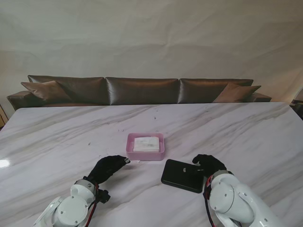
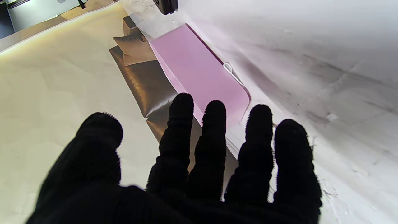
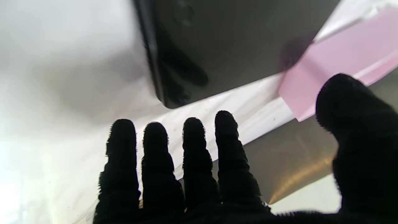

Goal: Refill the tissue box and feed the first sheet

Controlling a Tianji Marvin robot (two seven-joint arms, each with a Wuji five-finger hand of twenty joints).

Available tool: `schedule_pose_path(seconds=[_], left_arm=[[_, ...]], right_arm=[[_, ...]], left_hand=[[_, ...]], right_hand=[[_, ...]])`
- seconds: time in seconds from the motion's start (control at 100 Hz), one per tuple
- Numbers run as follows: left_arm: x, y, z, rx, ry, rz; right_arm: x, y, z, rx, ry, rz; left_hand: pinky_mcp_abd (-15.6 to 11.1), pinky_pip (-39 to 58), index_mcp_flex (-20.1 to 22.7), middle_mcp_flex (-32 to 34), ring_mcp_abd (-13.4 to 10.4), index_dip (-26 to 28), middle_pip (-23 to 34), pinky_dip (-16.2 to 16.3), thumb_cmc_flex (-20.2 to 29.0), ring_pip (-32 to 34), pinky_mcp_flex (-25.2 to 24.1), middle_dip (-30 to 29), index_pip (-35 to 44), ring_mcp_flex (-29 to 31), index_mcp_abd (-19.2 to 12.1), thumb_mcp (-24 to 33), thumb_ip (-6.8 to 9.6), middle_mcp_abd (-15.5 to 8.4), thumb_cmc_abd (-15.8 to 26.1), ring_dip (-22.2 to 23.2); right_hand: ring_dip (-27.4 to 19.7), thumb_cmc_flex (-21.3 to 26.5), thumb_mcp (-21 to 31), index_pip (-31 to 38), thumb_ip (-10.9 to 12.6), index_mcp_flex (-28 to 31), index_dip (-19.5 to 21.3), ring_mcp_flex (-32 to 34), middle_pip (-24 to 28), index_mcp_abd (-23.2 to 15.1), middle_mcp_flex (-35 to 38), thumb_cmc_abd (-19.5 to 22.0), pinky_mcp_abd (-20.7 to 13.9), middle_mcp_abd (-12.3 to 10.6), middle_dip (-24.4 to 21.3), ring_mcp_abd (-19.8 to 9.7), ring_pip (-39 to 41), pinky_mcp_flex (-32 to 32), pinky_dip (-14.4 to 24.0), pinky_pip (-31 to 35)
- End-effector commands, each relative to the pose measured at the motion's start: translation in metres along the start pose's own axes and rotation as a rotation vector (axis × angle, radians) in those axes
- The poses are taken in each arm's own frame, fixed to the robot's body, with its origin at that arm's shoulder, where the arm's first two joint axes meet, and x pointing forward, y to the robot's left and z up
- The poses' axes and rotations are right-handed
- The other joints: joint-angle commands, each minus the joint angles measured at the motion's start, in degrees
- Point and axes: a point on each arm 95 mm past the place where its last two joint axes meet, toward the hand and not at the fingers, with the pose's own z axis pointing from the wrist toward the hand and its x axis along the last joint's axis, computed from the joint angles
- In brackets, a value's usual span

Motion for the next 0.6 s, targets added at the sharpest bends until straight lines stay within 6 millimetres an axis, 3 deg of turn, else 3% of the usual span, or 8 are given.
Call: schedule_pose_path(seconds=[0.0,0.13,0.59], left_arm=[[-0.001,0.004,0.001,-0.018,-0.004,-0.01],[-0.003,0.005,0.003,-0.021,-0.009,-0.019],[-0.011,0.004,0.001,-0.019,-0.018,-0.029]], right_arm=[[0.008,0.01,0.005,-0.02,0.008,-0.009],[0.016,0.008,0.016,0.001,0.04,-0.006],[0.027,-0.025,0.05,0.107,0.139,0.046]], left_hand=[[-1.1,-22.6,-0.9,1.7,0.0,-0.6,1.6,1.2,0.2,0.9,0.8,0.8,0.1,2.0,-1.0,-0.4,2.02,-1.2,1.8,0.9],[-1.1,-22.3,-0.9,1.8,0.0,-0.7,1.7,1.6,0.2,1.1,0.9,0.8,0.2,1.9,-1.0,-0.4,2.04,-1.1,1.8,1.1],[-0.3,-23.3,-0.9,1.8,-0.3,-0.8,1.8,1.7,0.2,0.9,0.2,0.9,0.3,1.9,-1.0,-0.5,2.0,-1.2,1.8,1.2]], right_hand=[[-0.1,-2.0,0.8,-0.4,0.5,0.9,0.6,-0.8,1.1,-1.7,-0.5,-1.5,-1.8,0.3,0.9,-1.9,-0.9,-0.4,0.6,-0.8],[-0.1,-1.8,0.7,-0.2,0.2,1.1,0.8,-0.1,1.4,-1.6,0.0,-1.1,-2.5,-0.1,1.1,-2.1,-0.7,-0.4,0.3,-1.2],[0.0,-1.2,0.3,0.9,0.0,2.0,1.3,3.6,2.9,-1.4,2.5,-0.2,-4.3,-0.8,2.2,-3.5,0.4,-0.4,-1.8,-2.0]])
